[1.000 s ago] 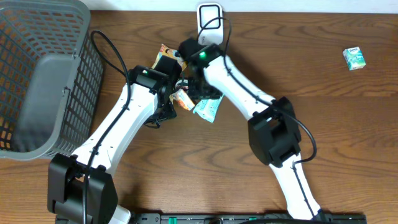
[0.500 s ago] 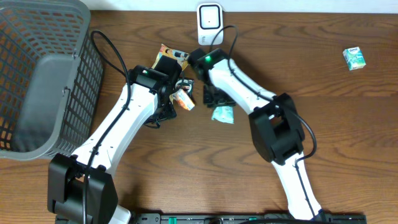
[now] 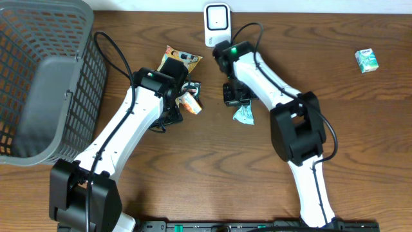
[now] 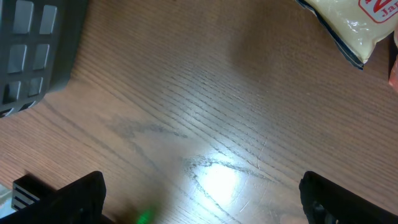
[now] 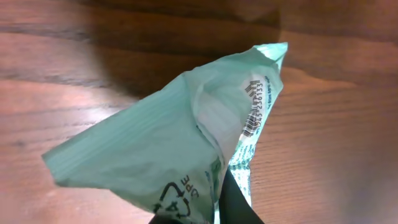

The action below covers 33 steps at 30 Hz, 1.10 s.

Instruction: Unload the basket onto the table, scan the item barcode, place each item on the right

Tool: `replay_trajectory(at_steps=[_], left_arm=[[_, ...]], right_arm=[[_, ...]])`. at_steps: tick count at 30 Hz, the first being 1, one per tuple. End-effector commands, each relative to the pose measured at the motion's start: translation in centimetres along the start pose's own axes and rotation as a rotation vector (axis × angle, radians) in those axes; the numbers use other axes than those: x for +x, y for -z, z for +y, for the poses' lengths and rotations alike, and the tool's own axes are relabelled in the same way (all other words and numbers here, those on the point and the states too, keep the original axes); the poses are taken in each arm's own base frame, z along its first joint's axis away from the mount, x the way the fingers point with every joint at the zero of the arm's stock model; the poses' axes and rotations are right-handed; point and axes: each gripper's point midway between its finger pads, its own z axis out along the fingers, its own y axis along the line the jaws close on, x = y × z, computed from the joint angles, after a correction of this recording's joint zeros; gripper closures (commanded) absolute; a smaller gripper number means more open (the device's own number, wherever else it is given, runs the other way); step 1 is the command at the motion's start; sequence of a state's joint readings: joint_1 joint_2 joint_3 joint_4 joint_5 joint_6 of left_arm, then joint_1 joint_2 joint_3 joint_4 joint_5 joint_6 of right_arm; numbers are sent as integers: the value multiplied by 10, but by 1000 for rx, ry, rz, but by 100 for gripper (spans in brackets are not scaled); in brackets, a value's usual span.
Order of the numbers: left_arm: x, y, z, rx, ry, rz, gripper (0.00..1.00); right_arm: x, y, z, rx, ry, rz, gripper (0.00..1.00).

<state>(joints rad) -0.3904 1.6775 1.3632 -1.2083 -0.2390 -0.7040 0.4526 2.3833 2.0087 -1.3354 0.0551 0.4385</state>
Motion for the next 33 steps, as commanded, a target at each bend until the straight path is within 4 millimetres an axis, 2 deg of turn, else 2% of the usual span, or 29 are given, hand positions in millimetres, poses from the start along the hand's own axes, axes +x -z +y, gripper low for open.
replay_trajectory(at_steps=[1, 3, 6, 8, 10, 12, 20, 22, 23, 25, 26, 28, 30, 33], left_arm=[[0, 0, 5, -17, 10, -6, 2], [0, 0, 5, -17, 10, -6, 2], [0, 0, 5, -17, 9, -6, 2], [0, 0, 5, -17, 9, -6, 2], [0, 0, 5, -17, 10, -6, 2], [0, 0, 5, -17, 10, -6, 2], [0, 0, 5, -17, 10, -6, 2], [0, 0, 5, -17, 10, -6, 2], [0, 0, 5, -17, 10, -6, 2], [0, 0, 5, -17, 9, -6, 2], [0, 0, 5, -17, 10, -6, 2], [0, 0, 5, -17, 9, -6, 2], [0, 0, 5, -17, 10, -6, 2], [0, 0, 5, -17, 10, -6, 2]], right_arm=[[-10, 28, 13, -250, 70, 0, 99], [-12, 43, 25, -419, 131, 4, 99], [-11, 76, 42, -747, 241, -2, 99], [-12, 99, 46, -944, 303, -28, 99], [-13, 111, 43, -1071, 325, -46, 99], [-13, 106, 37, -1100, 320, -47, 99], [-3, 48, 21, -1127, 188, 40, 99], [-5, 29, 9, -1082, 130, 52, 97], [-8, 19, 0, -1036, 96, 57, 93], [-12, 2, -30, -906, 26, 65, 79], [-14, 0, -43, -862, 7, 65, 70], [-15, 3, -70, -787, -34, 73, 57], [-16, 12, -93, -729, -65, 78, 50], [-16, 35, -111, -689, -58, 70, 48]])
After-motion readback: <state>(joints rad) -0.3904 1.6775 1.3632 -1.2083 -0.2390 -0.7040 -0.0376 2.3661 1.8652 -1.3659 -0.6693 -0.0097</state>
